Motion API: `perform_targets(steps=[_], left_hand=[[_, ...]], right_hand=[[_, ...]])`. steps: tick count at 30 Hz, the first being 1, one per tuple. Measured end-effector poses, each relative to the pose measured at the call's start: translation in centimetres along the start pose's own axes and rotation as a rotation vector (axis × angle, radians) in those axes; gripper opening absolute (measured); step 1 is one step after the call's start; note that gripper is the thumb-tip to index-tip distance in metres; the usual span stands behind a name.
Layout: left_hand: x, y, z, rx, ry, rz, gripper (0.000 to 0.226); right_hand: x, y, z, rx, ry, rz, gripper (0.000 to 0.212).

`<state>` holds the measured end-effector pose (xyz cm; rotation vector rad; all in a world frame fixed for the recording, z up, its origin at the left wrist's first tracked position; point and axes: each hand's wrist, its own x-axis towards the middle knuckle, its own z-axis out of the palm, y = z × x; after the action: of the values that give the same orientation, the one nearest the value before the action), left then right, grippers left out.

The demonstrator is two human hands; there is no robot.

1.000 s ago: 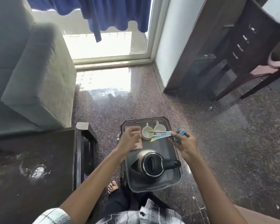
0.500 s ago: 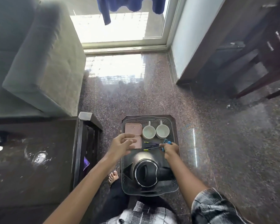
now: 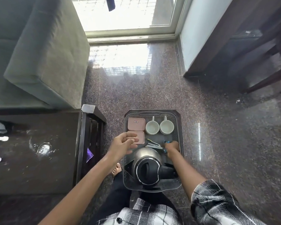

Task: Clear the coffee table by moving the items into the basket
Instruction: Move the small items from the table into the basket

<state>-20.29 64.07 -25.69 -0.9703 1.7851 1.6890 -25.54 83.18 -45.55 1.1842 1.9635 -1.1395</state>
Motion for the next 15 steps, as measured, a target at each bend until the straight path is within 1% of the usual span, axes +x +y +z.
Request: perform_targets(steps=[3, 5, 6, 7, 10, 13, 15], left_hand=[[0.0, 0.1, 0.0, 0.006, -0.007, -0.001, 0.021], [0.0, 0.2, -0.1, 0.008, -0.012, 0.001, 0.021], [0.0, 0.3, -0.1, 0.005, -0.012, 0.003, 0.021], [0.1, 0.4, -0.2, 0.003, -0.011, 0.006, 0.021], [-0.1, 0.5, -0.4, 0.004, -0.007, 0.007, 0.021], [-0.3, 0.2, -0.6, -0.001, -0.005, -0.002, 0.022], [-0.5, 0.0, -0.8, -0.003, -0.003, -0.007, 0.022]], right_hand=[[-0.4, -0.5, -0.2, -0.011, 0.006, -0.033, 0.030], [-0.7, -1.0, -0.3, 0.077, -0.008, -0.040, 0.026], [-0.8, -1.2, -0.2, 0.144, -0.029, -0.029, 0.022], [-0.7, -1.3, -0.2, 0.222, -0.051, -0.010, 0.023], [-0.6, -1.5, -0.1, 0.385, -0.120, 0.076, 0.030], [-0.4, -1.5, 0.1, 0.436, -0.130, 0.129, 0.031], [-0.2, -1.7, 0.3, 0.419, -0.157, 0.129, 0.027]])
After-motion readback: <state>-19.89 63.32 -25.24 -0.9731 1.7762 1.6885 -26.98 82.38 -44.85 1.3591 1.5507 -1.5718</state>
